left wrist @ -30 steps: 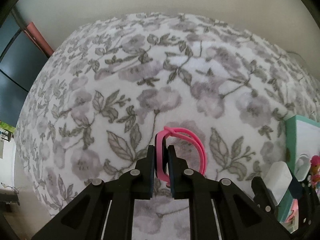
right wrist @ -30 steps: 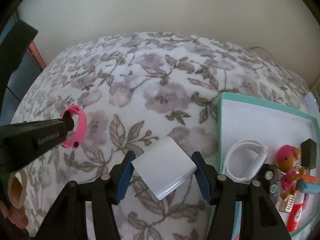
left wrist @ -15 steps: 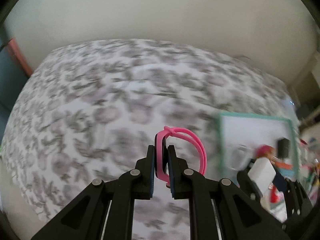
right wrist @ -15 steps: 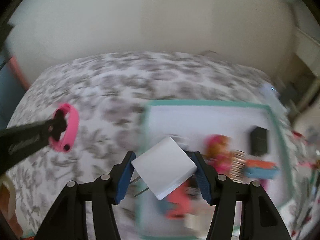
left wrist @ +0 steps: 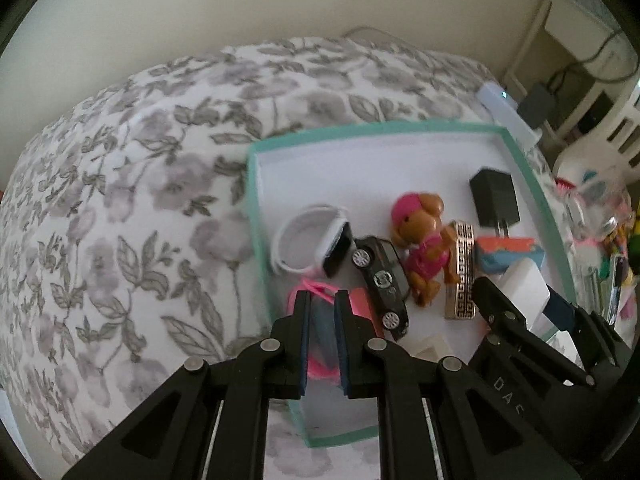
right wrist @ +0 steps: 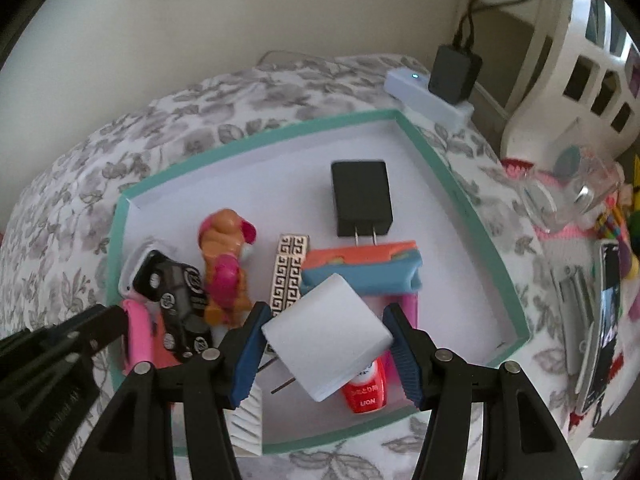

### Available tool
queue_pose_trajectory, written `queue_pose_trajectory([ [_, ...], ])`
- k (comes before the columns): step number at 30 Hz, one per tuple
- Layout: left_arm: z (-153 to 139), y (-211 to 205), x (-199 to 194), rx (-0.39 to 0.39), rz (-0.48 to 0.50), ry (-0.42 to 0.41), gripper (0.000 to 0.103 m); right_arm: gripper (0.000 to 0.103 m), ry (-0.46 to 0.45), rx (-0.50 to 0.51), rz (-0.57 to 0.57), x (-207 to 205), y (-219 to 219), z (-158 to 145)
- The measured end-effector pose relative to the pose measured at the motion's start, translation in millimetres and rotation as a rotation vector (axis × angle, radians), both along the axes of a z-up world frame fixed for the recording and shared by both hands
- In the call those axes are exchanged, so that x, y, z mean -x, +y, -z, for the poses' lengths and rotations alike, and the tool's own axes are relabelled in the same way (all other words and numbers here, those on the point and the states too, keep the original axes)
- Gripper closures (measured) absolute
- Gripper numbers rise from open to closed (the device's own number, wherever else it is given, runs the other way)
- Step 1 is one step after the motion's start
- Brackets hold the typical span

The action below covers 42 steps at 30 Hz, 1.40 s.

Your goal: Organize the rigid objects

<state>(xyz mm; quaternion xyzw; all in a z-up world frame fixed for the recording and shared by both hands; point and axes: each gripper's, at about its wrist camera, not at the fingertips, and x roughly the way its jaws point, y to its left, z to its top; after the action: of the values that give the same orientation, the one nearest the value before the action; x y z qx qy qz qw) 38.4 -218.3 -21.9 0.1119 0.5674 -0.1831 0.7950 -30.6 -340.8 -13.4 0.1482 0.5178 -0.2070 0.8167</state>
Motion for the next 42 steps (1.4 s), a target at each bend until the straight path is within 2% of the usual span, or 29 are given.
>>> queue_pose_trajectory([
  [3, 2, 1, 1, 0.009, -0.004, 0.006, 0.090, 0.041, 0.006, -0.009, -0.001, 1, -1, 5],
  [6, 0, 7, 1, 0.010, -0.022, 0.006, 0.084, 0.041, 0.001, 0.001, -0.018, 1, 3, 3],
  [9, -4, 16, 0, 0.033, -0.044, 0.011, 0.071, 0.041, 0.005, 0.023, -0.032, 3, 9, 2],
  [13, -14, 30, 3, 0.030, -0.086, -0.031, 0.046, 0.036, 0.001, 0.063, -0.053, 7, 19, -3],
  [17, -12, 51, 5, -0.009, -0.150, -0.058, 0.035, 0.031, -0.001, 0.088, -0.080, 10, 31, -7],
  [19, -7, 61, 4, -0.040, -0.177, -0.065, 0.025, 0.025, -0.008, 0.079, -0.094, 11, 37, -8],
  [23, 2, 77, 6, -0.083, -0.211, -0.068, 0.022, 0.018, -0.021, 0.094, -0.115, 13, 50, -10],
  [25, 5, 84, 7, -0.081, -0.225, -0.060, 0.008, 0.015, -0.031, 0.093, -0.124, 14, 54, -12],
  [27, 5, 90, 9, -0.075, -0.237, -0.058, 0.007, 0.015, -0.041, 0.081, -0.129, 17, 58, -13],
  [31, 4, 98, 13, -0.070, -0.242, -0.067, 0.005, 0.005, -0.046, 0.076, -0.135, 21, 65, -14],
  [42, -2, 116, 29, -0.102, -0.237, -0.090, 0.005, 0.001, -0.058, 0.067, -0.145, 33, 78, -18],
])
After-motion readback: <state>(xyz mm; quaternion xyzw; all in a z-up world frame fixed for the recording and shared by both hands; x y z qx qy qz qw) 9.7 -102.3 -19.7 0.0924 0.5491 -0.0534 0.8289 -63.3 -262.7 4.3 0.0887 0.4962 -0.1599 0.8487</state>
